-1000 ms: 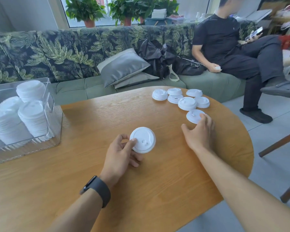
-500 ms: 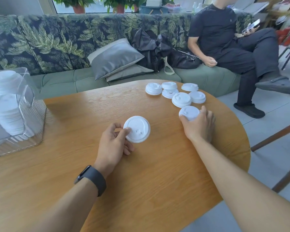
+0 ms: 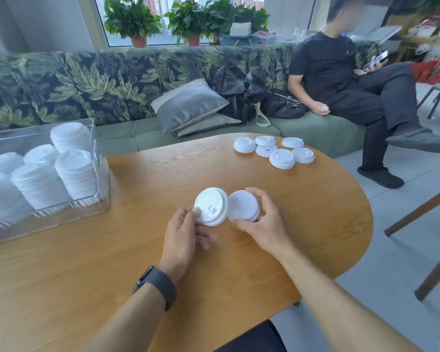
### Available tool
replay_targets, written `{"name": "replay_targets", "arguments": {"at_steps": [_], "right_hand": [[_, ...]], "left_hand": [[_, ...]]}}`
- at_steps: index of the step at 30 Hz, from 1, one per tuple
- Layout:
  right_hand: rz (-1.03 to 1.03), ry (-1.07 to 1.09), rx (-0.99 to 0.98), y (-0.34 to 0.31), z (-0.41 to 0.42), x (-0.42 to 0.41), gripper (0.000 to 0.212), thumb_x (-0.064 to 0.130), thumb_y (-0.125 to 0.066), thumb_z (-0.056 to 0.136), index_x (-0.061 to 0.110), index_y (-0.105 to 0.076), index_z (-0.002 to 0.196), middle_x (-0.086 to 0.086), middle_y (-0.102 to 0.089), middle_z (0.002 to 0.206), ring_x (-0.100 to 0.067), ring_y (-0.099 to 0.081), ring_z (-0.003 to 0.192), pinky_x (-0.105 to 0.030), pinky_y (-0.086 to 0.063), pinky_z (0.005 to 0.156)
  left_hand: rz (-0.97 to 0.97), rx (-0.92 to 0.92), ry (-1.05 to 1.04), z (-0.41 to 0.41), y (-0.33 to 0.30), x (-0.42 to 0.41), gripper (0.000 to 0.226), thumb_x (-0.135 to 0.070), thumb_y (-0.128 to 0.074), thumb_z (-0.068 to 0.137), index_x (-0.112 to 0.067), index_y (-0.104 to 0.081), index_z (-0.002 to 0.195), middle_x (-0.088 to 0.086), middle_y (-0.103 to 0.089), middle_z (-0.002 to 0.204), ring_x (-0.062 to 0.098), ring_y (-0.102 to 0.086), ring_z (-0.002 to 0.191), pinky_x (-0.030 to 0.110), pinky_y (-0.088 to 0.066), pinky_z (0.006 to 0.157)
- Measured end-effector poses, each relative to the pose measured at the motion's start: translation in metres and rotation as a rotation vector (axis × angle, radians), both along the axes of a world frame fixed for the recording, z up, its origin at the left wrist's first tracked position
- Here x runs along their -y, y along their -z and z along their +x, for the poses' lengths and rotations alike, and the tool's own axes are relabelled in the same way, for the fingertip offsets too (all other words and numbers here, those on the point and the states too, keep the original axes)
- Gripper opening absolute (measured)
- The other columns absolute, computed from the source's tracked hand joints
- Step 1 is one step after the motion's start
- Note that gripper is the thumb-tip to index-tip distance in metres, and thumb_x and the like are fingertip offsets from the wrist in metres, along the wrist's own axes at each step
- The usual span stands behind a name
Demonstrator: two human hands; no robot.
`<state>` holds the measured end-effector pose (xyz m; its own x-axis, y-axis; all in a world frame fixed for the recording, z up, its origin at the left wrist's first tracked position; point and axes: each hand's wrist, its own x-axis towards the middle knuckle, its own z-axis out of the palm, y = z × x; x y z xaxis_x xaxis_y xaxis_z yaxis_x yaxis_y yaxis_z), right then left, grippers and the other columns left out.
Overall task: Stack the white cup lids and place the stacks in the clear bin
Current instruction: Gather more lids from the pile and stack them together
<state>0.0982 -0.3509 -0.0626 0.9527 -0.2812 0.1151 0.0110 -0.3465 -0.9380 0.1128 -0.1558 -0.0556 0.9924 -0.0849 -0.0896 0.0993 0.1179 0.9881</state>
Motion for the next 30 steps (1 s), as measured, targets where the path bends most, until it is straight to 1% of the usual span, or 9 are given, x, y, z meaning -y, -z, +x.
{"name": "replay_targets", "arguments": {"at_steps": [3, 5, 9, 13, 18, 22, 25, 27, 30], "right_hand": [[0.118, -0.117, -0.080, -0.004, -0.009, -0.019, 0.078, 0.024, -0.093, 0.058, 0.049, -0.059, 0.123, 0.010, -0.074, 0.114, -0.013, -0.071, 0.104, -0.046, -0.058, 0.098], [0.169, -0.183, -0.114, -0.006, -0.014, -0.033, 0.080, 0.024, -0.093, 0.056, 0.045, -0.059, 0.126, 0.007, -0.076, 0.112, -0.015, -0.071, 0.104, -0.046, -0.058, 0.098], [0.200, -0.260, -0.155, -0.009, -0.020, -0.054, 0.080, 0.018, -0.093, 0.060, 0.044, -0.059, 0.128, 0.004, -0.078, 0.107, -0.013, -0.073, 0.100, -0.040, -0.060, 0.095], [0.202, -0.278, -0.178, -0.011, -0.024, -0.062, 0.080, 0.005, -0.090, 0.067, 0.037, -0.055, 0.131, -0.004, -0.078, 0.101, -0.013, -0.074, 0.086, -0.032, -0.061, 0.080], [0.260, -0.301, -0.183, -0.010, -0.023, -0.061, 0.074, -0.002, -0.083, 0.075, 0.031, -0.052, 0.133, -0.009, -0.081, 0.097, -0.028, -0.075, 0.092, -0.033, -0.058, 0.075], [0.285, -0.339, -0.168, -0.012, -0.023, -0.060, 0.063, -0.004, -0.072, 0.084, 0.030, -0.056, 0.135, -0.008, -0.081, 0.097, -0.022, -0.074, 0.089, -0.034, -0.057, 0.077], [0.328, -0.323, -0.167, -0.012, -0.021, -0.061, 0.058, -0.005, -0.061, 0.089, 0.029, -0.061, 0.137, -0.004, -0.080, 0.096, -0.016, -0.074, 0.085, -0.031, -0.058, 0.072], [0.358, -0.298, -0.169, -0.012, -0.020, -0.062, 0.056, -0.004, -0.053, 0.092, 0.027, -0.064, 0.137, 0.000, -0.080, 0.098, -0.013, -0.073, 0.082, -0.030, -0.058, 0.067], [0.405, -0.283, -0.160, -0.012, -0.020, -0.062, 0.049, 0.002, -0.044, 0.099, 0.025, -0.065, 0.137, -0.003, -0.079, 0.107, -0.016, -0.072, 0.084, -0.030, -0.057, 0.063]], "left_hand": [[-0.006, -0.014, -0.036, -0.014, 0.001, -0.016, 0.019, -0.019, -0.045, 0.110, -0.005, -0.057, 0.111, 0.023, -0.074, 0.097, 0.036, -0.077, 0.079, 0.035, -0.059, 0.055], [0.004, -0.014, -0.057, -0.022, 0.002, -0.025, 0.021, -0.020, -0.044, 0.111, -0.005, -0.059, 0.114, 0.020, -0.075, 0.105, 0.033, -0.077, 0.088, 0.037, -0.062, 0.066], [0.010, -0.004, -0.074, -0.034, 0.001, -0.039, 0.022, -0.021, -0.043, 0.111, -0.008, -0.060, 0.117, 0.013, -0.074, 0.111, 0.029, -0.077, 0.090, 0.040, -0.063, 0.076], [0.033, 0.000, -0.062, -0.039, -0.001, -0.042, 0.022, -0.023, -0.043, 0.112, -0.012, -0.060, 0.120, 0.010, -0.077, 0.105, 0.028, -0.078, 0.087, 0.042, -0.064, 0.077], [0.062, 0.013, -0.059, -0.037, 0.000, -0.042, 0.021, -0.025, -0.046, 0.110, -0.014, -0.061, 0.120, 0.011, -0.075, 0.107, 0.026, -0.078, 0.088, 0.040, -0.065, 0.074], [0.079, 0.029, -0.052, -0.035, 0.003, -0.042, 0.019, -0.026, -0.047, 0.110, -0.016, -0.062, 0.118, 0.011, -0.075, 0.108, 0.026, -0.078, 0.089, 0.040, -0.065, 0.073], [0.119, 0.066, -0.090, -0.035, 0.007, -0.041, 0.017, -0.027, -0.050, 0.109, -0.018, -0.063, 0.116, 0.012, -0.075, 0.105, 0.029, -0.077, 0.085, 0.037, -0.064, 0.068], [0.157, 0.096, -0.106, -0.035, 0.010, -0.040, 0.016, -0.028, -0.052, 0.108, -0.019, -0.063, 0.116, 0.012, -0.076, 0.101, 0.030, -0.076, 0.080, 0.038, -0.064, 0.066], [0.218, 0.134, -0.102, -0.037, 0.012, -0.039, 0.019, -0.034, -0.052, 0.108, -0.022, -0.062, 0.119, 0.008, -0.078, 0.087, 0.027, -0.076, 0.074, 0.046, -0.064, 0.071]]}}
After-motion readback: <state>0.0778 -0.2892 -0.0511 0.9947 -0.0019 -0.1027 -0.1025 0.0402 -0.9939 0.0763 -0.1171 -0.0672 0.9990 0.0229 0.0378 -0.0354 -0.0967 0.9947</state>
